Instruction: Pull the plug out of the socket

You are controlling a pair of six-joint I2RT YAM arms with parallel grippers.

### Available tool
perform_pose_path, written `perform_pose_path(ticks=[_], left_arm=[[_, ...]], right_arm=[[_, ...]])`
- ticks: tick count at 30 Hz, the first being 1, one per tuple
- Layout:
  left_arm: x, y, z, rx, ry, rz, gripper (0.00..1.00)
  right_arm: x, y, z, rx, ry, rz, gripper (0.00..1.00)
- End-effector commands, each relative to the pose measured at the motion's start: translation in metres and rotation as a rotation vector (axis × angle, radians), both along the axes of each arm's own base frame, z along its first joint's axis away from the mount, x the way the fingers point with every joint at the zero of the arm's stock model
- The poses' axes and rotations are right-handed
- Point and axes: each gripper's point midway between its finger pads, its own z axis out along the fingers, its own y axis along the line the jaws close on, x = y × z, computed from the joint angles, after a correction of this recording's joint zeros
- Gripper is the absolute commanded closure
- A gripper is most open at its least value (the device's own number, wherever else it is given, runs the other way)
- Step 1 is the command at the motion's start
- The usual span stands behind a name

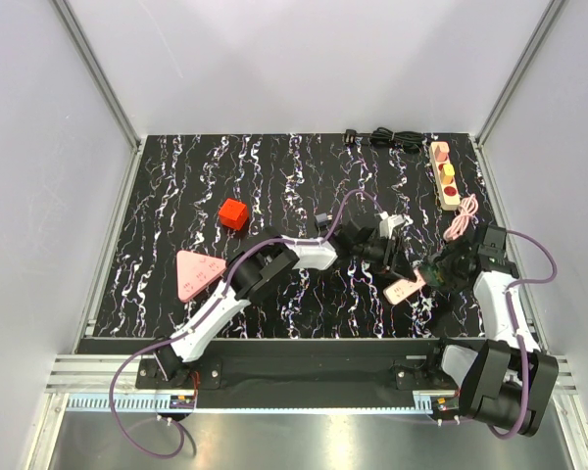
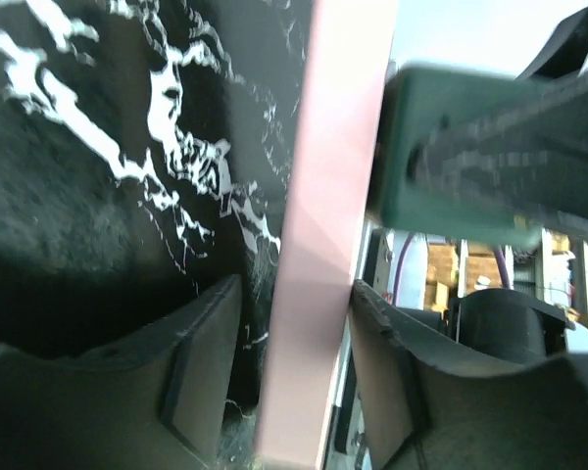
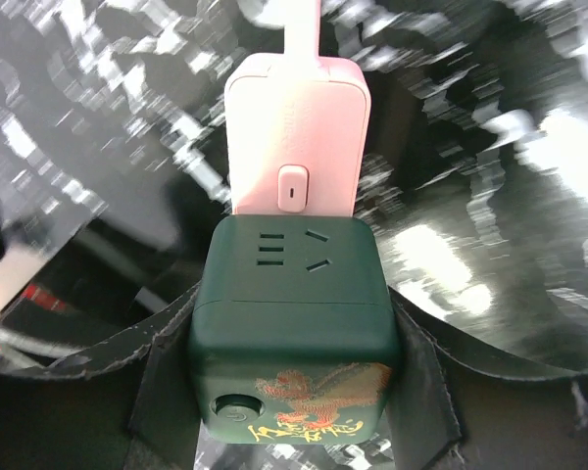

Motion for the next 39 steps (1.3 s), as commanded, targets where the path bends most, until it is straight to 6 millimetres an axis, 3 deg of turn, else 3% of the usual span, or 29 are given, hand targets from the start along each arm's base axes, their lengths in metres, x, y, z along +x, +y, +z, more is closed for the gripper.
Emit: perform_pose_path(ticks=[1,7,9,10,12,13,15,17,22,27,32,33,39], left_arm=[[0.004,0.002,-0.030,0.029,-0.041,0.047,0.45],[-0.002,0.000,-0.023,-0.008,-0.050,0.013,0.49],[0.000,0.001,-0.026,0.009,-0.036,0.024,0.65],[0.002,0.001,-0.029,0.018,-0.030,0.035,0.81],[0.007,0.004,-0.038,0.056,-0.006,0.059,0.90],[0.009,0.007,-0.048,0.105,0.015,0.082,1.00],[0.013,0.006,-0.051,0.136,0.028,0.102,1.00],[0.019,0.017,-0.078,0.269,0.082,0.172,1.00],[0.033,0.040,-0.106,0.410,0.185,0.321,1.00],[0.036,0.041,-0.113,0.510,0.136,0.354,1.00],[0.037,0.042,-0.114,0.541,0.117,0.362,1.00],[0.037,0.043,-0.115,0.539,0.118,0.359,1.00],[0.036,0.042,-0.114,0.525,0.123,0.351,1.00]], right_arm=[[0.015,0.031,0.024,0.137,-0.102,0.097,1.00],[0.018,0.033,0.023,0.154,-0.104,0.103,1.00],[0.017,0.034,0.022,0.160,-0.104,0.103,1.00],[0.016,0.034,0.022,0.159,-0.105,0.101,1.00],[0.016,0.034,0.026,0.153,-0.117,0.094,1.00],[0.015,0.033,0.027,0.147,-0.121,0.095,1.00],[0.013,0.034,0.030,0.148,-0.126,0.090,1.00],[0.008,0.033,0.030,0.144,-0.121,0.073,1.00],[-0.002,0.033,0.050,0.118,-0.186,0.043,1.00],[-0.005,0.024,0.087,0.051,-0.279,0.001,1.00],[-0.011,0.032,0.113,0.083,-0.318,0.001,1.00],[-0.010,0.033,0.127,0.082,-0.348,0.007,1.00],[-0.024,0.034,0.153,0.054,-0.341,0.021,1.00]])
